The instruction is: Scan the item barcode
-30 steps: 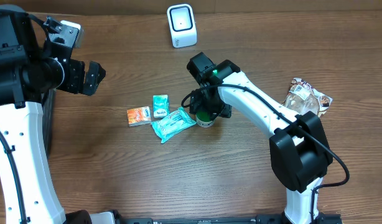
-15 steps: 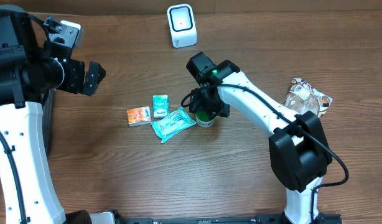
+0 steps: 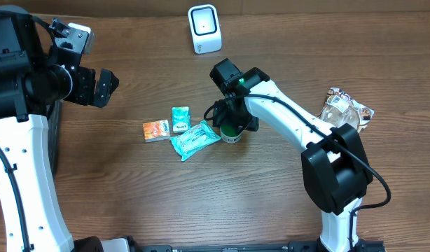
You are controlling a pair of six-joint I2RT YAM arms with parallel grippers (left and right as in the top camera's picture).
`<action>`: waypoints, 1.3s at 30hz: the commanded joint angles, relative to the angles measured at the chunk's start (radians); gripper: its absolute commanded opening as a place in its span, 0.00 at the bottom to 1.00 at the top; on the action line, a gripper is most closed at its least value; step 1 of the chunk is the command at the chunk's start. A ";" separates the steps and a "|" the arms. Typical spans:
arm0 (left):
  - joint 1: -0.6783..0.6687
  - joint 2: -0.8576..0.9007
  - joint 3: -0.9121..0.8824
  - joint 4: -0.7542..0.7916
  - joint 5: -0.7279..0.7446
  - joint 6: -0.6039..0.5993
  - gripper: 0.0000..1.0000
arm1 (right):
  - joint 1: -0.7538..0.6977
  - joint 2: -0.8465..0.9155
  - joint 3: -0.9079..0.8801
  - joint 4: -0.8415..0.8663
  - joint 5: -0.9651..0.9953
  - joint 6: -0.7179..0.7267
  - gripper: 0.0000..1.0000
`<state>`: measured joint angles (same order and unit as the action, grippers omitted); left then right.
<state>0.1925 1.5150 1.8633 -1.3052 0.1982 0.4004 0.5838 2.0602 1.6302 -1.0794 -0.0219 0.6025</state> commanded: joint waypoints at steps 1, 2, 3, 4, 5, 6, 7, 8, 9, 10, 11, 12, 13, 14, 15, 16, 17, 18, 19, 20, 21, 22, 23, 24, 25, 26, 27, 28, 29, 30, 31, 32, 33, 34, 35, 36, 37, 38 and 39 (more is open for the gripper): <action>0.003 -0.004 0.020 0.000 0.004 0.023 1.00 | -0.003 0.018 -0.026 0.026 0.013 -0.005 0.76; 0.003 -0.004 0.020 0.000 0.004 0.023 1.00 | -0.003 0.018 -0.029 0.028 0.013 -0.004 0.76; 0.003 -0.004 0.020 0.000 0.004 0.023 1.00 | -0.003 0.018 -0.031 0.031 0.013 -0.004 0.76; 0.003 -0.004 0.020 0.000 0.004 0.023 1.00 | -0.003 0.018 -0.032 0.033 0.013 -0.004 0.75; 0.003 -0.004 0.020 0.000 0.004 0.023 1.00 | -0.003 0.018 -0.032 0.032 0.013 -0.004 0.75; 0.003 -0.004 0.020 0.000 0.004 0.023 1.00 | -0.003 0.018 -0.032 0.031 0.012 -0.003 0.73; 0.003 -0.004 0.020 0.000 0.004 0.023 1.00 | -0.003 0.018 -0.032 0.028 0.012 -0.002 0.70; 0.003 -0.004 0.020 0.000 0.004 0.023 1.00 | -0.003 0.018 -0.032 0.026 0.011 0.001 0.68; 0.003 -0.004 0.020 0.000 0.004 0.023 1.00 | -0.003 0.018 -0.032 0.026 0.003 0.003 0.65; 0.003 -0.004 0.020 0.000 0.004 0.023 1.00 | -0.003 0.018 -0.032 0.024 -0.003 0.016 0.61; 0.003 -0.004 0.020 0.000 0.004 0.023 1.00 | -0.005 0.018 -0.032 0.021 -0.004 0.036 0.60; 0.003 -0.004 0.020 0.000 0.004 0.023 1.00 | -0.007 0.018 -0.032 0.016 -0.008 0.058 0.58; 0.003 -0.004 0.020 0.000 0.003 0.023 1.00 | -0.011 0.018 -0.032 0.012 -0.014 0.074 0.56; 0.003 -0.004 0.020 0.000 0.004 0.023 1.00 | -0.018 0.018 -0.031 0.008 -0.027 0.088 0.55; 0.003 -0.004 0.020 0.000 0.004 0.023 1.00 | -0.025 0.018 -0.028 0.005 -0.045 0.098 0.51; 0.003 -0.004 0.020 0.000 0.004 0.023 1.00 | -0.033 0.018 -0.024 -0.003 -0.061 0.113 0.50; 0.003 -0.004 0.020 0.000 0.004 0.023 1.00 | -0.046 0.018 -0.018 -0.010 -0.085 0.127 0.47; 0.003 -0.004 0.020 0.000 0.004 0.023 1.00 | -0.057 0.018 -0.012 -0.020 -0.109 0.140 0.45; 0.003 -0.004 0.020 0.000 0.004 0.023 1.00 | -0.071 0.018 -0.005 -0.030 -0.137 0.160 0.44; 0.003 -0.004 0.020 0.000 0.004 0.023 1.00 | -0.089 0.018 0.003 -0.040 -0.182 0.182 0.43; 0.003 -0.004 0.020 0.000 0.004 0.023 1.00 | -0.107 0.018 0.008 -0.046 -0.231 0.196 0.43; 0.003 -0.004 0.020 0.000 0.004 0.023 1.00 | -0.127 0.017 0.014 -0.049 -0.285 0.208 0.43; 0.003 -0.004 0.020 0.000 0.004 0.023 1.00 | -0.151 0.017 0.018 -0.047 -0.356 0.213 0.43; 0.003 -0.004 0.020 0.000 0.004 0.023 1.00 | -0.172 0.017 0.021 -0.042 -0.420 0.213 0.43; 0.003 -0.004 0.020 0.000 0.004 0.023 0.99 | -0.195 0.017 0.021 -0.031 -0.496 0.213 0.43; 0.003 -0.004 0.020 0.000 0.004 0.023 1.00 | -0.211 0.017 0.021 -0.023 -0.544 0.213 0.43; 0.003 -0.004 0.020 0.000 0.004 0.023 1.00 | -0.232 0.017 0.021 -0.016 -0.603 0.213 0.43; 0.003 -0.004 0.020 0.000 0.004 0.023 1.00 | -0.249 0.017 0.021 -0.007 -0.647 0.213 0.42; 0.003 -0.004 0.020 0.000 0.004 0.023 1.00 | -0.264 0.017 0.021 0.002 -0.686 0.213 0.42; 0.003 -0.004 0.020 0.000 0.004 0.023 1.00 | -0.278 0.017 0.021 0.013 -0.719 0.216 0.41; 0.003 -0.004 0.020 0.000 0.004 0.023 1.00 | -0.292 0.017 0.021 0.031 -0.754 0.229 0.40; 0.003 -0.004 0.020 0.000 0.004 0.023 1.00 | -0.303 0.017 0.021 0.045 -0.782 0.244 0.40; 0.003 -0.004 0.020 0.000 0.004 0.023 1.00 | -0.312 0.017 0.021 0.071 -0.818 0.260 0.40; 0.003 -0.004 0.020 0.000 0.004 0.023 1.00 | -0.319 0.017 0.021 0.095 -0.850 0.270 0.40; 0.003 -0.004 0.020 0.000 0.004 0.023 1.00 | -0.325 0.016 0.021 0.127 -0.885 0.285 0.40; 0.003 -0.004 0.020 0.000 0.004 0.023 1.00 | -0.329 0.016 0.021 0.163 -0.920 0.308 0.40; 0.003 -0.004 0.020 0.000 0.004 0.023 1.00 | -0.331 0.014 0.021 0.195 -0.945 0.340 0.40; 0.003 -0.004 0.020 0.000 0.004 0.023 1.00 | -0.332 0.013 0.021 0.225 -0.965 0.379 0.40; 0.003 -0.004 0.020 0.000 0.004 0.023 1.00 | -0.333 0.010 0.021 0.262 -0.985 0.433 0.40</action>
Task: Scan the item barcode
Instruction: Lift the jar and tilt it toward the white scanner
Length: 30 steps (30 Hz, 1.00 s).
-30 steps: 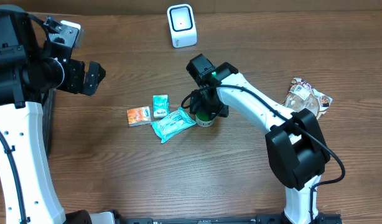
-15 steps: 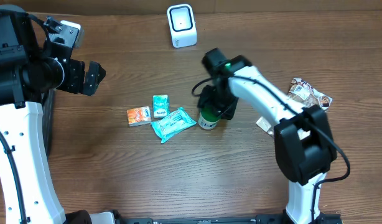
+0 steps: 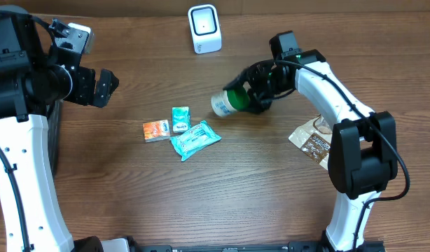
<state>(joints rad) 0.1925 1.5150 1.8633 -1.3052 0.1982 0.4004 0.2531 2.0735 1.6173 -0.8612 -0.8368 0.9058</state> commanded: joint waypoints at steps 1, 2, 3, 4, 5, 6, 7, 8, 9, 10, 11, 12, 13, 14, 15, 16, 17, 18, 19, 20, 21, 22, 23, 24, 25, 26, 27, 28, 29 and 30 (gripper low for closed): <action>0.003 -0.004 0.020 0.000 0.004 0.023 1.00 | -0.002 -0.005 0.034 0.081 -0.187 0.179 0.41; 0.003 -0.004 0.020 0.000 0.004 0.023 1.00 | -0.002 -0.008 0.034 0.120 -0.204 0.227 0.41; 0.003 -0.004 0.020 0.000 0.004 0.023 1.00 | -0.002 -0.011 0.034 0.165 -0.219 0.282 0.41; 0.003 -0.004 0.020 0.000 0.004 0.023 1.00 | -0.002 -0.014 0.034 0.208 -0.232 0.323 0.41; 0.003 -0.004 0.020 0.000 0.004 0.023 1.00 | -0.002 -0.018 0.034 0.257 -0.242 0.362 0.41; 0.003 -0.004 0.020 0.000 0.004 0.023 1.00 | -0.002 -0.022 0.034 0.286 -0.250 0.400 0.41; 0.003 -0.004 0.020 0.000 0.004 0.023 1.00 | -0.002 -0.027 0.034 0.307 -0.250 0.442 0.41; 0.003 -0.004 0.020 0.000 0.004 0.023 1.00 | -0.002 -0.032 0.034 0.323 -0.252 0.486 0.42; 0.003 -0.004 0.020 0.000 0.004 0.023 1.00 | -0.004 -0.037 0.034 0.349 -0.262 0.531 0.44; 0.003 -0.004 0.020 0.000 0.004 0.023 1.00 | -0.008 -0.040 0.034 0.381 -0.275 0.568 0.45; 0.003 -0.004 0.020 0.000 0.004 0.023 1.00 | -0.014 -0.043 0.034 0.420 -0.289 0.611 0.45; 0.003 -0.004 0.020 0.000 0.004 0.023 1.00 | -0.019 -0.043 0.034 0.455 -0.295 0.642 0.45; 0.003 -0.004 0.020 0.000 0.004 0.023 1.00 | -0.023 -0.045 0.034 0.488 -0.302 0.670 0.44; 0.003 -0.004 0.020 0.000 0.004 0.023 1.00 | -0.029 -0.045 0.034 0.521 -0.306 0.697 0.44; 0.003 -0.004 0.020 0.000 0.004 0.023 1.00 | -0.034 -0.045 0.034 0.545 -0.310 0.713 0.44; 0.003 -0.004 0.020 0.000 0.004 0.023 1.00 | -0.037 -0.045 0.034 0.561 -0.309 0.723 0.44; 0.003 -0.004 0.020 0.000 0.004 0.023 1.00 | -0.040 -0.045 0.034 0.568 -0.309 0.727 0.44; 0.003 -0.004 0.020 0.000 0.004 0.023 1.00 | -0.042 -0.045 0.034 0.570 -0.308 0.729 0.44; 0.003 -0.004 0.020 0.000 0.004 0.023 1.00 | -0.043 -0.045 0.034 0.569 -0.307 0.729 0.44; 0.003 -0.004 0.020 0.000 0.004 0.023 1.00 | -0.045 -0.045 0.034 0.569 -0.305 0.729 0.44; 0.003 -0.004 0.020 0.000 0.003 0.023 1.00 | -0.046 -0.045 0.034 0.569 -0.304 0.729 0.44; 0.003 -0.004 0.020 0.000 0.004 0.023 1.00 | -0.046 -0.045 0.034 0.569 -0.301 0.729 0.44; 0.003 -0.004 0.020 0.000 0.004 0.023 1.00 | -0.046 -0.045 0.034 0.570 -0.299 0.729 0.44; 0.003 -0.004 0.020 0.000 0.004 0.023 1.00 | -0.046 -0.045 0.034 0.570 -0.298 0.729 0.44; 0.003 -0.004 0.020 0.000 0.003 0.023 1.00 | -0.046 -0.045 0.034 0.570 -0.298 0.729 0.44; 0.003 -0.004 0.020 0.000 0.004 0.023 1.00 | -0.046 -0.045 0.034 0.569 -0.298 0.729 0.44; 0.003 -0.004 0.020 0.000 0.004 0.023 1.00 | -0.046 -0.045 0.034 0.569 -0.295 0.724 0.44; 0.003 -0.004 0.020 0.000 0.004 0.023 1.00 | -0.046 -0.045 0.034 0.570 -0.287 0.711 0.44; 0.003 -0.004 0.020 0.000 0.004 0.023 1.00 | -0.046 -0.045 0.034 0.570 -0.279 0.689 0.44; 0.003 -0.004 0.020 0.000 0.004 0.023 1.00 | -0.046 -0.045 0.034 0.570 -0.272 0.659 0.43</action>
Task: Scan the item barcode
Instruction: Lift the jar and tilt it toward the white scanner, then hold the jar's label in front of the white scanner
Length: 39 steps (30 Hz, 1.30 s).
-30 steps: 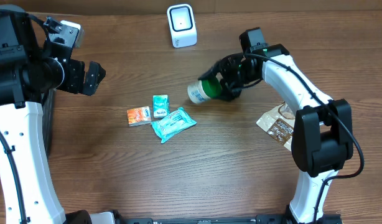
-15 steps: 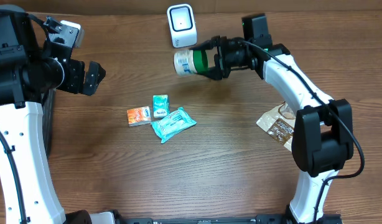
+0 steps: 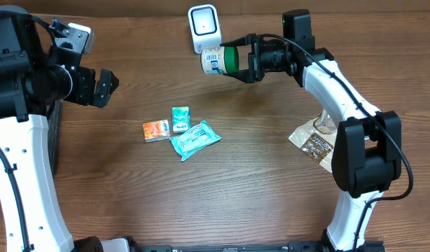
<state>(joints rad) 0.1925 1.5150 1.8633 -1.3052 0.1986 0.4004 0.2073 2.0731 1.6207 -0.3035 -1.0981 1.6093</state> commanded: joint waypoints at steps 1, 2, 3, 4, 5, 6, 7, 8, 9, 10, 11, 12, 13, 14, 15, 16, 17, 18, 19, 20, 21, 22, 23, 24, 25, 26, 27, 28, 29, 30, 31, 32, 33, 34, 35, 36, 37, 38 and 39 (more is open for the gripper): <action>0.003 -0.004 0.020 0.000 0.003 0.023 1.00 | 0.002 -0.044 0.031 0.013 -0.002 -0.096 0.43; 0.003 -0.004 0.020 0.000 0.003 0.023 1.00 | 0.007 -0.044 0.031 0.017 0.008 -0.173 0.43; 0.003 -0.004 0.020 0.000 0.003 0.023 1.00 | 0.014 -0.044 0.031 0.023 0.017 -0.289 0.43; 0.003 -0.004 0.020 0.000 0.003 0.023 1.00 | 0.024 -0.044 0.031 0.024 0.021 -0.398 0.43; 0.003 -0.004 0.020 0.000 0.003 0.023 1.00 | 0.034 -0.044 0.031 0.021 0.020 -0.506 0.44; 0.003 -0.004 0.020 0.000 0.003 0.023 1.00 | 0.047 -0.044 0.031 0.012 0.020 -0.621 0.44; 0.003 -0.004 0.020 0.000 0.003 0.023 1.00 | 0.059 -0.044 0.031 -0.001 0.020 -0.711 0.44; 0.003 -0.004 0.020 0.000 0.003 0.023 1.00 | 0.071 -0.044 0.031 -0.018 0.021 -0.792 0.44; 0.003 -0.004 0.020 0.000 0.003 0.023 1.00 | 0.083 -0.044 0.031 -0.039 0.031 -0.863 0.45; 0.003 -0.004 0.020 0.000 0.003 0.023 1.00 | 0.093 -0.044 0.031 -0.058 0.044 -0.906 0.49; 0.003 -0.004 0.020 0.000 0.003 0.023 1.00 | 0.103 -0.044 0.031 -0.089 0.066 -0.957 0.49; 0.003 -0.004 0.020 0.000 0.003 0.023 1.00 | 0.112 -0.044 0.031 -0.119 0.100 -0.993 0.49; 0.003 -0.004 0.020 0.000 0.003 0.023 1.00 | 0.121 -0.044 0.031 -0.151 0.145 -1.027 0.51; 0.003 -0.004 0.020 0.000 0.003 0.023 1.00 | 0.131 -0.044 0.031 -0.190 0.211 -1.067 0.52; 0.003 -0.004 0.020 0.000 0.003 0.023 1.00 | 0.140 -0.044 0.031 -0.226 0.274 -1.097 0.52; 0.003 -0.004 0.020 0.000 0.003 0.023 1.00 | 0.152 -0.044 0.032 -0.267 0.357 -1.127 0.52; 0.003 -0.004 0.020 0.000 0.003 0.023 1.00 | 0.163 -0.044 0.035 -0.309 0.426 -1.147 0.52; 0.003 -0.004 0.020 0.000 0.003 0.023 1.00 | 0.175 -0.044 0.043 -0.351 0.488 -1.170 0.51; 0.003 -0.004 0.020 0.000 0.003 0.023 1.00 | 0.191 -0.044 0.056 -0.395 0.564 -1.201 0.51; 0.003 -0.004 0.020 0.000 0.003 0.023 1.00 | 0.206 -0.044 0.070 -0.431 0.635 -1.223 0.51; 0.003 -0.004 0.020 0.000 0.003 0.023 1.00 | 0.224 -0.044 0.094 -0.472 0.719 -1.243 0.50; 0.003 -0.004 0.020 0.000 0.003 0.023 1.00 | 0.239 -0.044 0.117 -0.500 0.785 -1.264 0.51; 0.003 -0.004 0.020 0.000 0.003 0.023 1.00 | 0.254 -0.044 0.144 -0.524 0.856 -1.284 0.52; 0.003 -0.004 0.020 0.000 0.003 0.023 1.00 | 0.269 -0.044 0.172 -0.543 0.928 -1.303 0.52; 0.003 -0.004 0.020 0.000 0.003 0.023 1.00 | 0.286 -0.044 0.206 -0.560 1.011 -1.324 0.52; 0.003 -0.004 0.020 0.000 0.003 0.023 1.00 | 0.301 -0.044 0.234 -0.568 1.078 -1.341 0.52; 0.003 -0.004 0.020 0.000 0.003 0.023 1.00 | 0.317 -0.044 0.261 -0.567 1.147 -1.364 0.52; 0.003 -0.004 0.020 0.000 0.003 0.023 1.00 | 0.330 -0.044 0.282 -0.560 1.204 -1.388 0.52; 0.003 -0.004 0.020 0.000 0.003 0.023 1.00 | 0.344 -0.044 0.296 -0.542 1.254 -1.415 0.52; 0.003 -0.004 0.020 0.000 0.003 0.023 1.00 | 0.356 -0.044 0.301 -0.512 1.301 -1.439 0.52; 0.003 -0.004 0.020 0.000 0.003 0.023 1.00 | 0.370 -0.044 0.301 -0.468 1.352 -1.463 0.52; 0.003 -0.004 0.020 0.000 0.003 0.023 1.00 | 0.380 -0.044 0.300 -0.427 1.397 -1.476 0.52; 0.003 -0.004 0.020 0.000 0.003 0.023 1.00 | 0.389 -0.042 0.298 -0.372 1.445 -1.493 0.52; 0.003 -0.004 0.020 0.000 0.003 0.023 1.00 | 0.395 -0.038 0.297 -0.323 1.483 -1.510 0.52; 0.003 -0.004 0.020 0.000 0.003 0.023 1.00 | 0.399 -0.033 0.297 -0.270 1.516 -1.519 0.52; 0.003 -0.004 0.020 0.000 0.003 0.023 1.00 | 0.400 -0.026 0.297 -0.210 1.542 -1.536 0.52; 0.003 -0.004 0.020 0.000 0.003 0.023 1.00 | 0.399 -0.018 0.297 -0.155 1.562 -1.540 0.52; 0.003 -0.004 0.020 0.000 0.003 0.023 1.00 | 0.399 -0.010 0.297 -0.103 1.579 -1.540 0.52; 0.003 -0.004 0.020 0.000 0.003 0.023 1.00 | 0.396 0.003 0.297 -0.045 1.595 -1.542 0.51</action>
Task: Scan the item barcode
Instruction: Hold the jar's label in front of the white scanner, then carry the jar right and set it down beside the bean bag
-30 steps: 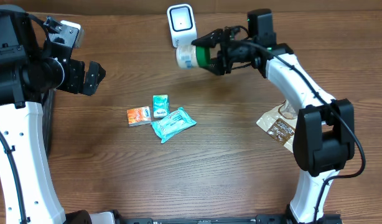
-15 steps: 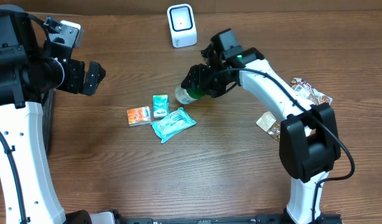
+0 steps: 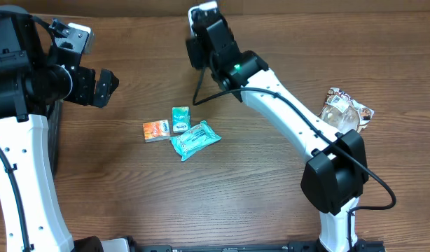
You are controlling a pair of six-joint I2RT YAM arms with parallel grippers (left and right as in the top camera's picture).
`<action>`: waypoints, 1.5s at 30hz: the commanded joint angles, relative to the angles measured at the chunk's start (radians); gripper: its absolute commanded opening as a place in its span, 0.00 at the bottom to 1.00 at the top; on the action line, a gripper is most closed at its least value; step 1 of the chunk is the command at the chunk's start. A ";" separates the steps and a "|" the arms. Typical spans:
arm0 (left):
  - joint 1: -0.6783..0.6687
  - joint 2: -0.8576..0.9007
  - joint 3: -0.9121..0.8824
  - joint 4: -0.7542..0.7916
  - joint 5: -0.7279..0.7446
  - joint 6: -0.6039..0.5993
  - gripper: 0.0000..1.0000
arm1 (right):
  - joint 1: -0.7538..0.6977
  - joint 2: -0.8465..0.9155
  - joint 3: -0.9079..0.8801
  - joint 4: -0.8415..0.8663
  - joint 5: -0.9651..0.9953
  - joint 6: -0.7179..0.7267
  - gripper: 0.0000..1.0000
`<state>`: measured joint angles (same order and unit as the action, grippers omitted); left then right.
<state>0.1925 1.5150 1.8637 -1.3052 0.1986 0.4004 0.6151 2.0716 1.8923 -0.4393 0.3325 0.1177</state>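
The white barcode scanner stands at the table's far edge, and only its top shows. My right arm reaches across to it, and the right gripper hangs right in front of the scanner with its wrist covering the fingers. The green-and-white can is hidden from the overhead view. My left gripper hovers at the left side of the table, open and holding nothing.
An orange packet, a small teal packet and a larger teal pack lie together left of centre. A crinkled snack bag lies at the right, beside the right arm's base.
The right gripper has moved left and turned, from holding the can sideways to the right of the scanner to sitting directly before it. The can no longer shows. The left arm is unchanged.
The right gripper was first down on the green can beside the teal pack. Then it held the can lifted to the right of the packets. Then it held the can level next to the scanner, and now it covers the scanner's front.
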 commanded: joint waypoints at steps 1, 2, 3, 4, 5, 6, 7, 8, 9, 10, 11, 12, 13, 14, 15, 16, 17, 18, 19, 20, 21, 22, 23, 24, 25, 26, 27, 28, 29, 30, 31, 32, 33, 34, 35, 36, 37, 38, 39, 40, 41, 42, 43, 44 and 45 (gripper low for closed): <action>0.003 -0.004 0.019 0.000 0.003 0.023 1.00 | -0.016 0.016 0.025 0.134 0.164 -0.064 0.51; 0.003 -0.004 0.019 0.000 0.003 0.023 1.00 | -0.020 0.027 0.025 0.172 0.164 -0.068 0.51; 0.003 -0.004 0.019 0.000 0.003 0.023 1.00 | -0.024 0.042 0.025 0.210 0.164 -0.069 0.51; 0.003 -0.004 0.019 0.000 0.003 0.023 1.00 | -0.028 0.055 0.025 0.242 0.164 -0.071 0.51; 0.003 -0.004 0.019 0.000 0.003 0.023 1.00 | -0.033 0.070 0.025 0.275 0.164 -0.076 0.50; 0.003 -0.004 0.019 0.000 0.003 0.023 1.00 | -0.039 0.090 0.025 0.317 0.164 -0.083 0.50; 0.003 -0.004 0.019 0.000 0.003 0.023 1.00 | -0.042 0.105 0.025 0.346 0.164 -0.085 0.49; 0.003 -0.004 0.019 0.000 0.003 0.023 1.00 | -0.046 0.124 0.025 0.380 0.164 -0.089 0.48; 0.003 -0.004 0.019 0.000 0.003 0.023 1.00 | -0.050 0.149 0.026 0.422 0.164 -0.096 0.47; 0.003 -0.004 0.019 0.000 0.003 0.023 1.00 | -0.054 0.169 0.026 0.457 0.163 -0.101 0.47; 0.003 -0.004 0.019 0.000 0.003 0.023 1.00 | -0.057 0.194 0.025 0.494 0.161 -0.101 0.47; 0.003 -0.004 0.019 0.000 0.003 0.023 1.00 | -0.061 0.216 0.026 0.531 0.161 -0.101 0.47; 0.003 -0.004 0.019 0.000 0.003 0.023 1.00 | -0.062 0.240 0.026 0.575 0.161 -0.101 0.47; 0.003 -0.004 0.019 0.000 0.003 0.023 1.00 | -0.064 0.260 0.026 0.608 0.160 -0.101 0.47; 0.003 -0.004 0.019 0.000 0.003 0.023 1.00 | -0.066 0.282 0.026 0.648 0.156 -0.101 0.47; 0.003 -0.004 0.019 0.000 0.003 0.023 1.00 | -0.067 0.299 0.026 0.679 0.150 -0.100 0.47; 0.003 -0.004 0.019 0.000 0.003 0.023 1.00 | -0.067 0.313 0.026 0.705 0.141 -0.100 0.48; 0.003 -0.004 0.019 0.000 0.003 0.023 1.00 | -0.067 0.328 0.026 0.731 0.134 -0.101 0.48; 0.003 -0.004 0.019 0.000 0.003 0.023 1.00 | -0.067 0.339 0.026 0.751 0.134 -0.101 0.48; 0.003 -0.004 0.019 0.000 0.003 0.023 1.00 | -0.067 0.349 0.026 0.769 0.134 -0.101 0.48; 0.003 -0.004 0.019 0.001 0.003 0.023 1.00 | -0.067 0.360 0.026 0.785 0.134 -0.100 0.48; 0.003 -0.004 0.019 0.000 0.003 0.023 1.00 | -0.067 0.365 0.026 0.798 0.134 -0.100 0.48; 0.003 -0.004 0.019 0.000 0.003 0.023 1.00 | -0.067 0.374 0.026 0.812 0.134 -0.100 0.48; 0.003 -0.004 0.019 0.000 0.003 0.023 1.00 | -0.067 0.377 0.026 0.824 0.134 -0.100 0.48; 0.003 -0.004 0.019 0.000 0.003 0.023 1.00 | -0.067 0.380 0.026 0.825 0.126 -0.100 0.48; 0.003 -0.004 0.019 0.000 0.003 0.023 1.00 | -0.068 0.381 0.026 0.826 0.118 -0.100 0.48; 0.003 -0.004 0.019 0.000 0.003 0.023 1.00 | -0.068 0.381 0.026 0.827 0.118 -0.100 0.48; 0.003 -0.004 0.019 0.000 0.003 0.023 1.00 | -0.068 0.381 0.026 0.828 0.119 -0.100 0.48; 0.003 -0.004 0.019 0.000 0.003 0.023 1.00 | -0.068 0.381 0.026 0.829 0.119 -0.100 0.48; 0.003 -0.004 0.019 0.000 0.003 0.023 1.00 | -0.068 0.381 0.026 0.829 0.119 -0.100 0.48; 0.003 -0.004 0.019 0.000 0.003 0.023 1.00 | -0.068 0.381 0.026 0.828 0.119 -0.100 0.48; 0.003 -0.004 0.019 0.000 0.003 0.023 0.99 | -0.068 0.381 0.026 0.827 0.119 -0.100 0.48; 0.003 -0.004 0.019 0.000 0.003 0.023 0.99 | -0.068 0.381 0.026 0.820 0.119 -0.100 0.48; 0.003 -0.004 0.019 0.000 0.003 0.023 1.00 | -0.067 0.381 0.026 0.815 0.119 -0.100 0.48; 0.003 -0.004 0.019 0.000 0.003 0.023 1.00 | -0.064 0.380 0.026 0.810 0.120 -0.100 0.49; 0.003 -0.004 0.019 0.000 0.003 0.023 1.00 | -0.060 0.380 0.027 0.808 0.126 -0.101 0.49; 0.003 -0.004 0.019 0.000 0.003 0.023 1.00 | -0.055 0.376 0.027 0.804 0.139 -0.101 0.49; 0.003 -0.004 0.019 0.000 0.003 0.023 1.00 | -0.050 0.371 0.028 0.796 0.148 -0.109 0.49; 0.003 -0.004 0.019 0.000 0.003 0.023 1.00 | -0.045 0.360 0.028 0.781 0.152 -0.127 0.49; 0.003 -0.004 0.019 0.000 0.003 0.023 1.00 | -0.039 0.349 0.028 0.762 0.165 -0.134 0.49; 0.003 -0.004 0.019 0.000 0.003 0.023 1.00 | -0.032 0.325 0.028 0.725 0.185 -0.135 0.49; 0.003 -0.004 0.019 0.000 0.003 0.023 1.00 | -0.027 0.306 0.028 0.698 0.191 -0.135 0.49; 0.003 -0.004 0.019 0.000 0.003 0.023 1.00 | -0.026 0.281 0.028 0.661 0.190 -0.134 0.49; 0.003 -0.004 0.019 0.000 0.003 0.023 1.00 | -0.024 0.259 0.028 0.623 0.188 -0.127 0.49; 0.003 -0.004 0.019 0.000 0.003 0.023 1.00 | -0.021 0.233 0.028 0.580 0.189 -0.115 0.49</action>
<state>0.1925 1.5150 1.8652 -1.3056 0.1982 0.4004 0.5762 2.4466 1.8946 0.1879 0.4896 -0.0032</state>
